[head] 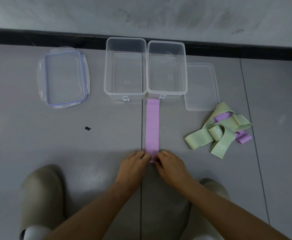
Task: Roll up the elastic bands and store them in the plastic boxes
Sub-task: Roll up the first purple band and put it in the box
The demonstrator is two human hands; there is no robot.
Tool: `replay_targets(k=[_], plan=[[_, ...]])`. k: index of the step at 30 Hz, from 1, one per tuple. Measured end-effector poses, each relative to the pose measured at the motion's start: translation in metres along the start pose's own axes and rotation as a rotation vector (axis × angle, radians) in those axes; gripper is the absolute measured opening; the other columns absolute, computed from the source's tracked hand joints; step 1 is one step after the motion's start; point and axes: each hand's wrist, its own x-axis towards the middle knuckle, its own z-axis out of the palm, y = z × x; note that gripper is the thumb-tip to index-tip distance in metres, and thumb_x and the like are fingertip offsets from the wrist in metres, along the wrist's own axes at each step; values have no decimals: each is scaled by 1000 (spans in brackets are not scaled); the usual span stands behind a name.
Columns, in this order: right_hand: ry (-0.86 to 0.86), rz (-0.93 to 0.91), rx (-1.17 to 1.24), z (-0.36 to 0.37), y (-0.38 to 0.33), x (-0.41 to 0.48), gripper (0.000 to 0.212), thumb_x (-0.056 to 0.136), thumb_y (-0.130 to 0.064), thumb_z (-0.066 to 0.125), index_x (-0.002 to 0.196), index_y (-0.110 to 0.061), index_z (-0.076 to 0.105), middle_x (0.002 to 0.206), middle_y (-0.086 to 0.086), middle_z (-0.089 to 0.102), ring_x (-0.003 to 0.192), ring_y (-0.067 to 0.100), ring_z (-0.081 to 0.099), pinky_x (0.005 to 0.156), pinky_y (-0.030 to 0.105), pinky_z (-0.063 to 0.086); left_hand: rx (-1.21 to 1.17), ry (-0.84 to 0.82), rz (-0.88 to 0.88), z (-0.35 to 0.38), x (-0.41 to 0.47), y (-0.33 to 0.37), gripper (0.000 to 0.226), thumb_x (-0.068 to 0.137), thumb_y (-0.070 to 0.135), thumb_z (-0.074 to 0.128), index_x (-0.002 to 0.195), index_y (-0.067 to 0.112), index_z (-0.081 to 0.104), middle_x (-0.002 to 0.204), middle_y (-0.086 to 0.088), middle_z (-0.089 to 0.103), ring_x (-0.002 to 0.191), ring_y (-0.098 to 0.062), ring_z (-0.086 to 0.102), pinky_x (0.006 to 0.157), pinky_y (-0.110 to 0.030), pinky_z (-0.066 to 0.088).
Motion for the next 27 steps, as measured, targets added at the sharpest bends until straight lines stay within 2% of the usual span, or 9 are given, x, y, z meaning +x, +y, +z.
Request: replay_targets(k=[4, 8, 11, 14, 16, 20, 23, 27], plan=[[68, -36, 37, -6, 0, 1, 18, 93, -32, 56, 107, -21, 60, 104, 1, 63, 93, 20, 59, 73, 37, 55, 13, 1, 4, -5, 7, 3, 20, 74, 20, 76, 87, 26, 62, 89, 3, 63, 78, -22, 63, 55, -30, 47], [89, -91, -72, -6, 0, 2, 24, 91, -37, 44, 96, -23, 63, 91, -1, 60, 83, 21, 58, 58, 37, 52, -4, 45, -8, -1, 10, 3, 21, 73, 15, 77, 88, 21, 64, 92, 0, 63, 80, -22, 61, 58, -31, 48], [62, -100, -110, -4, 2, 2, 19, 90, -38, 55, 98, -22, 62, 94, -1, 61, 87, 20, 59, 59, 37, 55, -29, 58, -25, -1, 11, 3, 18, 76, 16, 74, 88, 23, 62, 91, 2, 62, 81, -23, 60, 60, -31, 47], [60, -74, -102, -1, 1, 6, 15, 88, -30, 64, 99, -19, 62, 97, 2, 60, 90, 23, 59, 60, 41, 55, 19, 68, -26, -4, 12, 3, 18, 76, 24, 77, 84, 26, 61, 86, 5, 62, 77, -20, 59, 55, -27, 41], [85, -60, -68, -2, 0, 9, 13, 88, -29, 63, 96, -18, 62, 96, 3, 60, 89, 25, 59, 62, 43, 55, 56, 73, 2, -5, 11, 2, 16, 76, 30, 78, 80, 26, 62, 82, 5, 61, 75, -19, 58, 54, -27, 39], [96, -31, 10, -1, 1, 12, 19, 92, -36, 56, 95, -18, 63, 98, 2, 61, 92, 24, 58, 71, 43, 54, 83, 96, 89, -3, 11, -7, 14, 79, 31, 74, 80, 24, 62, 84, 3, 62, 76, -20, 61, 59, -30, 46], [75, 15, 86, -1, 0, 14, 25, 92, -41, 54, 98, -19, 64, 100, 1, 63, 93, 22, 58, 78, 41, 53, 67, 89, 83, 0, 16, -10, 11, 83, 33, 71, 83, 23, 64, 87, 2, 63, 80, -22, 60, 63, -32, 48], [102, 27, 146, -1, 2, 11, 23, 93, -45, 56, 94, -23, 62, 95, -5, 64, 86, 16, 59, 75, 34, 52, -5, 75, 64, 2, 22, -12, 16, 84, 35, 70, 83, 22, 62, 85, 1, 63, 76, -23, 60, 60, -33, 50]])
